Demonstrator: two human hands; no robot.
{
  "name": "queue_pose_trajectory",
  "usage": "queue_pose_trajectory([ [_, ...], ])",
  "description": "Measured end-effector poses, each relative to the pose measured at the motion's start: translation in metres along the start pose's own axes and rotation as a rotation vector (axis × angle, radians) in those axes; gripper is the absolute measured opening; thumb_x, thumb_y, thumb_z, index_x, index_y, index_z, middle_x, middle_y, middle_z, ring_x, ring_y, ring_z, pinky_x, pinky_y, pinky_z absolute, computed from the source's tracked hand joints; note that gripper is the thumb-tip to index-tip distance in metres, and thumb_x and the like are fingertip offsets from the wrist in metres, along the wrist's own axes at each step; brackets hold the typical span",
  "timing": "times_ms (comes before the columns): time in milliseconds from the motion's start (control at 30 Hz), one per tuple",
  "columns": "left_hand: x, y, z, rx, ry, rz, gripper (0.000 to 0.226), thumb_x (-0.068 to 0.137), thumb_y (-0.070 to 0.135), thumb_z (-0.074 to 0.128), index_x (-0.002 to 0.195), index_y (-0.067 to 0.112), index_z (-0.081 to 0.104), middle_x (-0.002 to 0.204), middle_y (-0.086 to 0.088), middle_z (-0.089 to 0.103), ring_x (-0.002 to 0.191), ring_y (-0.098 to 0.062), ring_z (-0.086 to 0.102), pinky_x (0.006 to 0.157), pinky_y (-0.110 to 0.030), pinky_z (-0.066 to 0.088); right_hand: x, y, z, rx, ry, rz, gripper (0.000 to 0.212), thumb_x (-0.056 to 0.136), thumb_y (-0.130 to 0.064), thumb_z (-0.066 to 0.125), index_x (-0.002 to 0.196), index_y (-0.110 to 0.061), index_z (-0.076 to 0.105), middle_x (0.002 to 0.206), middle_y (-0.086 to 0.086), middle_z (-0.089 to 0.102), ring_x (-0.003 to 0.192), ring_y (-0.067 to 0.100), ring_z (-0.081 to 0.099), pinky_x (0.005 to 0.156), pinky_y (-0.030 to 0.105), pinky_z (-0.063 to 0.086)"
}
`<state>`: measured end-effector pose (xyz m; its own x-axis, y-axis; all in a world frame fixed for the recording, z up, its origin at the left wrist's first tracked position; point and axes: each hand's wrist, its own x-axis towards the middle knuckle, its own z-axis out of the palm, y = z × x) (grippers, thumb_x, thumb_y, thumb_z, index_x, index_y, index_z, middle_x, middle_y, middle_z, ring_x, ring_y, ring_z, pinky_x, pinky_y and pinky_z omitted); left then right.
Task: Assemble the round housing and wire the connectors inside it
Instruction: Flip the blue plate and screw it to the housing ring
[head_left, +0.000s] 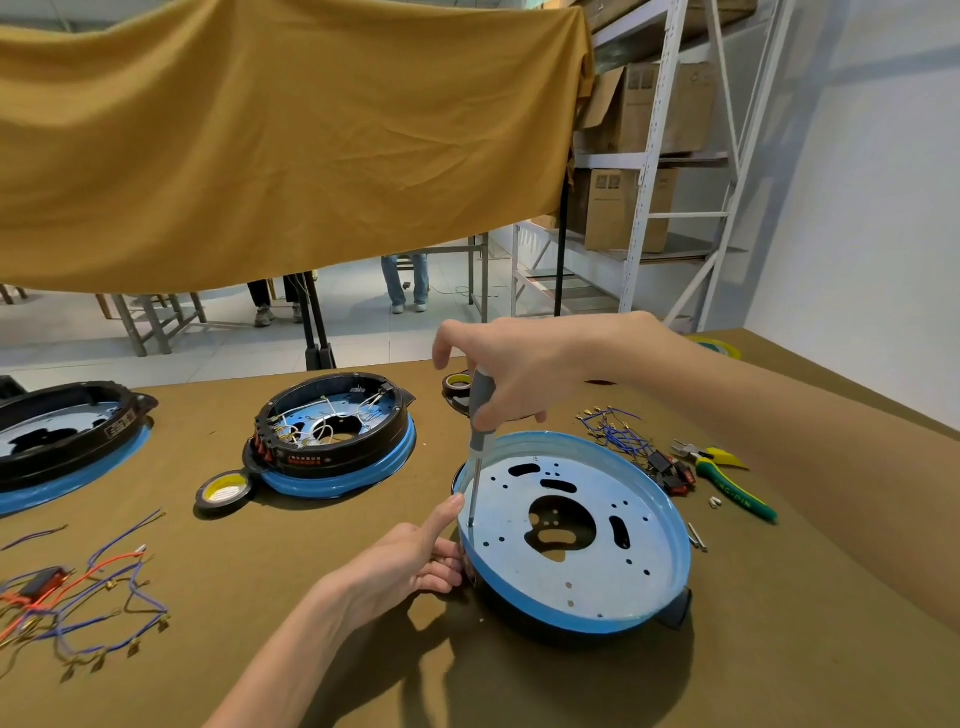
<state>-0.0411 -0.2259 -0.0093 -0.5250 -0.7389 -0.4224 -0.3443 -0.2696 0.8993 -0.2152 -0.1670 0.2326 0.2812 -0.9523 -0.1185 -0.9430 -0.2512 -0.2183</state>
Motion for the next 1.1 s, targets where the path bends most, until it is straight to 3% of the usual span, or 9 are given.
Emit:
queue_pose_trajectory([
  [167,-0.004,0.001,0.002,-0.025,-0.014,0.007,0.105,0.053,0.09,0.065,0.103,-0.002,0.071,0.076,-0.006,0.074,0.069,-0.014,0.069,0.069,-0.022,0.055,0.002,-0.004,0.004,-0.097,0.029,0.024,0.04,0.095,-0.036,0.068,0.124,-0.021,0.044,0.084,0.004,0.071,0.054,0.016,0.07,0.045,0.021,0.053],
  [267,-0.005,0.001,0.001,-0.037,-0.008,0.004,0.101,0.057,0.088,0.064,0.103,-0.002,0.071,0.076,-0.006,0.074,0.069,-0.014,0.068,0.069,-0.022,0.055,0.001,-0.005,-0.001,-0.053,-0.04,0.019,0.033,0.092,-0.028,0.074,0.115,-0.02,0.051,0.088,0.005,0.074,0.061,0.017,0.073,0.048,0.02,0.054],
  [333,-0.005,0.002,0.002,-0.028,-0.001,0.001,0.101,0.057,0.088,0.063,0.103,-0.002,0.071,0.076,-0.006,0.075,0.07,-0.013,0.07,0.069,-0.023,0.055,0.0,-0.005,0.001,-0.058,-0.015,0.005,0.021,0.094,-0.029,0.072,0.105,-0.017,0.059,0.078,0.003,0.076,0.057,0.014,0.073,0.048,0.018,0.053],
  [433,-0.005,0.004,0.003,-0.011,0.016,-0.011,0.103,0.054,0.089,0.062,0.103,-0.001,0.071,0.075,-0.006,0.075,0.069,-0.013,0.071,0.068,-0.022,0.055,-0.001,-0.009,0.005,-0.078,-0.014,0.007,0.021,0.093,-0.036,0.072,0.099,-0.019,0.061,0.065,-0.001,0.074,0.054,0.012,0.073,0.048,0.019,0.053],
  [600,-0.004,0.003,0.003,-0.021,0.023,-0.011,0.103,0.054,0.088,0.062,0.103,-0.002,0.071,0.075,-0.006,0.075,0.068,-0.013,0.07,0.066,-0.022,0.055,-0.002,-0.011,0.001,-0.112,-0.076,-0.005,0.016,0.089,-0.029,0.077,0.09,-0.019,0.065,0.06,-0.003,0.072,0.053,0.012,0.072,0.047,0.018,0.052],
  [700,-0.005,0.005,0.004,-0.018,0.015,-0.019,0.103,0.053,0.088,0.061,0.103,-0.002,0.071,0.074,-0.006,0.074,0.067,-0.013,0.069,0.066,-0.021,0.055,-0.001,-0.01,0.004,-0.096,-0.054,0.036,0.025,0.093,-0.034,0.072,0.093,-0.009,0.067,0.063,0.005,0.073,0.051,0.018,0.072,0.045,0.021,0.052],
  [833,-0.006,0.005,0.004,-0.032,0.004,-0.014,0.102,0.056,0.086,0.061,0.103,-0.003,0.072,0.076,-0.007,0.074,0.068,-0.014,0.068,0.067,-0.022,0.054,-0.003,-0.006,-0.003,-0.09,-0.097,0.051,0.026,0.087,-0.031,0.077,0.101,-0.016,0.062,0.065,0.004,0.074,0.054,0.018,0.073,0.047,0.022,0.053],
  [1000,-0.006,0.005,0.004,-0.029,0.006,-0.014,0.102,0.054,0.086,0.062,0.104,-0.002,0.07,0.074,-0.006,0.074,0.068,-0.013,0.069,0.067,-0.022,0.055,-0.003,-0.005,0.0,-0.064,-0.058,0.015,0.021,0.089,-0.027,0.077,0.093,-0.011,0.063,0.063,0.005,0.072,0.05,0.018,0.071,0.043,0.02,0.05],
  [1100,-0.006,0.004,0.004,-0.035,0.002,-0.005,0.1,0.054,0.086,0.062,0.103,-0.001,0.071,0.075,-0.006,0.074,0.068,-0.013,0.068,0.068,-0.022,0.054,-0.002,-0.007,-0.003,-0.079,-0.115,0.005,0.018,0.091,-0.029,0.076,0.095,-0.017,0.064,0.079,0.009,0.074,0.056,0.018,0.073,0.048,0.022,0.053],
])
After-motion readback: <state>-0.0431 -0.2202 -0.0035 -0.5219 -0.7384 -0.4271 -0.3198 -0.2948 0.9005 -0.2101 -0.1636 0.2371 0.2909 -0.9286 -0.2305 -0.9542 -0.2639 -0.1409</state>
